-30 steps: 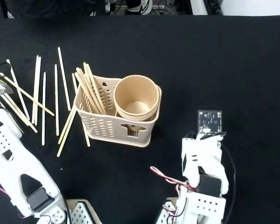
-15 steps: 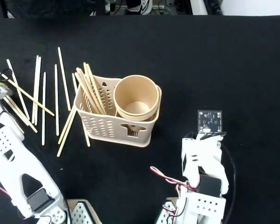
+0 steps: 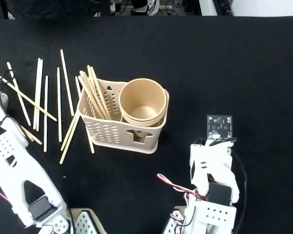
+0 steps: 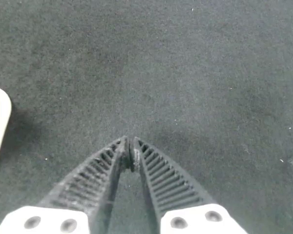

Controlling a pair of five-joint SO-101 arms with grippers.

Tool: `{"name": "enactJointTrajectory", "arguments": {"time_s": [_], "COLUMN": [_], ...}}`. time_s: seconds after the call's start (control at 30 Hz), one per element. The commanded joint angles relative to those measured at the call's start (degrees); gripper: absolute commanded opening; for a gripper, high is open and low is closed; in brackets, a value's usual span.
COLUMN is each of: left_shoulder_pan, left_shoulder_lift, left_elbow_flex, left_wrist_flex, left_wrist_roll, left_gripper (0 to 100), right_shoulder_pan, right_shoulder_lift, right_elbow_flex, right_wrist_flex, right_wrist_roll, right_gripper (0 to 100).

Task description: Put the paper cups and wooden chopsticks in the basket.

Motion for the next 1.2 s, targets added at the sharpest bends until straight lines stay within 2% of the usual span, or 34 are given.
{"name": "enactJointTrajectory", "arguments": {"time_s": [0.0, 0.37, 0.6, 0.8, 0.93, 1.03, 1.17], "left_shoulder_pan": [0.7, 0.2, -0.1, -3.1, -3.3, -2.9, -1.4], "left_shoulder_lift": [-2.7, -5.7, 2.7, 8.2, 8.2, 8.2, 8.1], "left_elbow_flex": [-3.1, 2.8, 2.2, 2.2, 2.2, 2.2, 1.9], "left_wrist_flex": [2.0, 1.8, 0.8, -1.6, -1.6, -1.7, -1.4], "left_wrist_roll": [0.7, 0.7, 0.4, 0.8, 0.4, 0.4, 0.5], "left_gripper": [3, 3, 4, 16, 13, 2, 3], "right_shoulder_pan": [-0.3, -0.3, -0.3, -0.3, -0.3, -0.3, -0.3], "right_shoulder_lift": [-3.9, -3.9, -3.9, -3.9, -3.9, -3.9, -3.9], "right_elbow_flex": [-0.2, -0.2, -0.2, -0.2, -0.2, -0.2, -0.2], "right_wrist_flex": [0.3, 0.3, 0.3, 0.3, 0.3, 0.3, 0.3], "right_wrist_roll": [-0.4, -0.4, -0.4, -0.4, -0.4, -0.4, -0.4], "right_gripper": [1.5, 1.5, 1.5, 1.5, 1.5, 1.5, 1.5]}}
